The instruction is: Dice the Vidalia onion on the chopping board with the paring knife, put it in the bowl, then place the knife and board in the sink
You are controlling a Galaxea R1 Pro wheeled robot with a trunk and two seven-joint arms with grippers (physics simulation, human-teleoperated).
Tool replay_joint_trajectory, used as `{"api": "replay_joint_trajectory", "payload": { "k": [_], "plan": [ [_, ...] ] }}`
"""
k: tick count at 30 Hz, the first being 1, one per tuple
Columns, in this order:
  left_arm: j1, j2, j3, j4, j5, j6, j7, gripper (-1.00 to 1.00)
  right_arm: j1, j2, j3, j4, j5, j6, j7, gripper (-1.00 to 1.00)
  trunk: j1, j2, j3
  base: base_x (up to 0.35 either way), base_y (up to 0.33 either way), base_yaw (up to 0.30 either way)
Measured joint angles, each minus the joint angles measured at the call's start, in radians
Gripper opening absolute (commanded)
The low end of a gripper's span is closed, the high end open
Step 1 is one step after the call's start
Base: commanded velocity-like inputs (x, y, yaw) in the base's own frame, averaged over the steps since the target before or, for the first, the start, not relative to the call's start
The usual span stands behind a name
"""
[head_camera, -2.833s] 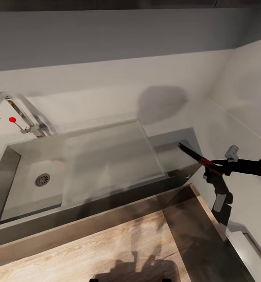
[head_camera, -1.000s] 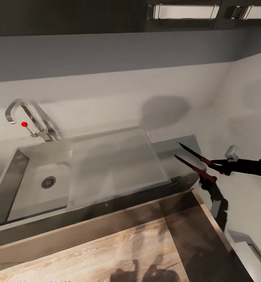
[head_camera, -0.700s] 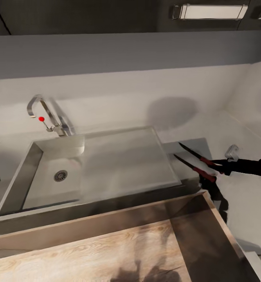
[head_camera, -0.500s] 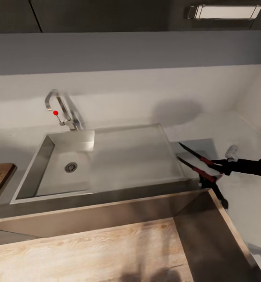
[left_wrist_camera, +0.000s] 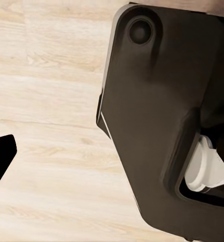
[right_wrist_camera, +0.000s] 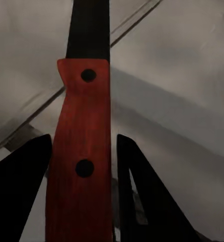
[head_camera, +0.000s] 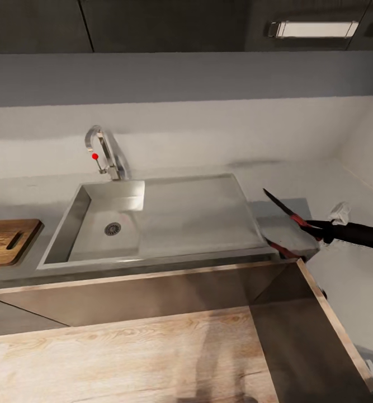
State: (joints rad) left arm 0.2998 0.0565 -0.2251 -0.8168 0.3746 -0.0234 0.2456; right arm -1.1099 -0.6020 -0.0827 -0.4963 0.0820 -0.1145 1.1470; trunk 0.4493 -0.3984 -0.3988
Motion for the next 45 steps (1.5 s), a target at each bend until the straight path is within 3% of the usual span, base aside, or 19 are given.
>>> {"api": "replay_joint_trajectory", "payload": {
  "k": [3,10,15,19,21,24,27,35,45],
  "plan": [
    [-0.001,-0.001,-0.001,-0.003,-0.001,-0.001,-0.002,1.00,0.000,0.002,-0.026,0.001,-0.013,0.002,-0.002,-1.00,0.000,0.000,0.005,0.000,0.000,0.000],
    [-0.001,-0.001,-0.002,-0.014,-0.003,-0.006,-0.007,1.00,-0.001,0.017,-0.036,0.010,-0.036,0.003,-0.018,-1.00,0.000,0.000,0.016,0.000,0.000,0.000],
    [-0.003,0.001,-0.002,-0.096,-0.004,-0.007,-0.008,1.00,-0.001,0.024,-0.038,0.029,-0.135,0.002,-0.108,-1.00,0.000,0.000,0.024,0.000,0.000,0.000],
    [-0.005,0.002,-0.003,-0.167,-0.005,-0.007,-0.008,1.00,-0.001,0.027,-0.037,0.063,-0.172,0.000,-0.226,-1.00,0.000,0.000,0.030,0.000,0.000,0.000],
    [-0.006,0.003,-0.003,-0.181,-0.008,-0.007,-0.008,1.00,-0.001,0.035,-0.037,0.072,-0.177,-0.001,-0.276,-1.00,0.000,0.000,0.033,0.000,0.000,0.000],
    [-0.007,0.004,-0.003,-0.191,-0.026,-0.008,-0.008,1.00,-0.001,0.076,-0.036,0.079,-0.177,-0.007,-0.365,-1.00,0.000,0.000,0.037,0.000,0.000,0.000],
    [-0.007,0.004,-0.003,-0.195,-0.050,-0.008,-0.008,1.00,-0.001,0.093,-0.036,0.083,-0.178,-0.009,-0.413,-1.00,0.000,0.000,0.042,0.000,0.000,0.000],
    [-0.007,0.021,-0.002,-0.161,-0.072,-0.007,-0.008,1.00,0.000,0.134,-0.036,0.098,-0.177,-0.011,-0.432,-1.00,0.000,0.000,0.054,0.000,0.000,0.000],
    [-0.007,0.023,-0.001,-0.140,-0.072,-0.007,-0.007,1.00,0.000,0.135,-0.036,0.098,-0.177,-0.011,-0.429,-1.00,0.000,0.000,0.065,0.000,0.000,0.000]
  ]
}}
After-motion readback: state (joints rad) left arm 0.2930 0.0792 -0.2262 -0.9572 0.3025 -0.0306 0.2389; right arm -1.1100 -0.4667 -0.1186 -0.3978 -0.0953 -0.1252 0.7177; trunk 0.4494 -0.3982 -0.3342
